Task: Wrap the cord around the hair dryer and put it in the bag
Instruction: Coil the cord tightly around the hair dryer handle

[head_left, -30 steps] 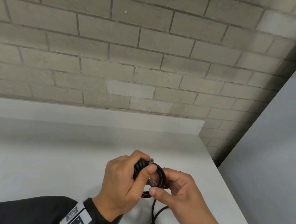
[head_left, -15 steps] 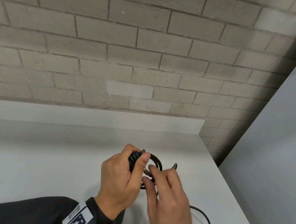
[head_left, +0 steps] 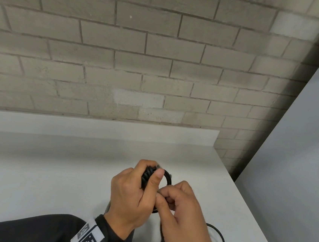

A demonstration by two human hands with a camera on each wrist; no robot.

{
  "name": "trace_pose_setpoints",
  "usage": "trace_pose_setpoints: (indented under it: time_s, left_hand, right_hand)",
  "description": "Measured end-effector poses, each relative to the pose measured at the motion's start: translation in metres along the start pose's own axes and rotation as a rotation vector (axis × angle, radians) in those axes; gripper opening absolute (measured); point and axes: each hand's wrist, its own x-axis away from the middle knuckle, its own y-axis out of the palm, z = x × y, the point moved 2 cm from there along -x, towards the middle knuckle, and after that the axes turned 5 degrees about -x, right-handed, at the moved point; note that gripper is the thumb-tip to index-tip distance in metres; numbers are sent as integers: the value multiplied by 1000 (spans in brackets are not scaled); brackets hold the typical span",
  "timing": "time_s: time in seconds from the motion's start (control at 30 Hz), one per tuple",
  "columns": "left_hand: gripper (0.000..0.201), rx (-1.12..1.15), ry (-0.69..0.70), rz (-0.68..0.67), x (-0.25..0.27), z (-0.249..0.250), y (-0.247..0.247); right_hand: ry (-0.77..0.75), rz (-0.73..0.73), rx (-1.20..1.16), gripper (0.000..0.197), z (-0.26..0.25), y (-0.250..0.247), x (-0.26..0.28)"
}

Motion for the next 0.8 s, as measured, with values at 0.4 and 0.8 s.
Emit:
trace_pose_setpoints:
  time_s: [0.4, 0.8]
  left_hand:
    - [36, 18, -23, -17, -7, -3, -2]
    - [36, 23, -26, -44, -6, -4, 1]
  right_hand:
    - [51, -174, -515, 25, 6, -19, 0]
    - [-233, 321, -49, 22, 28, 7, 11]
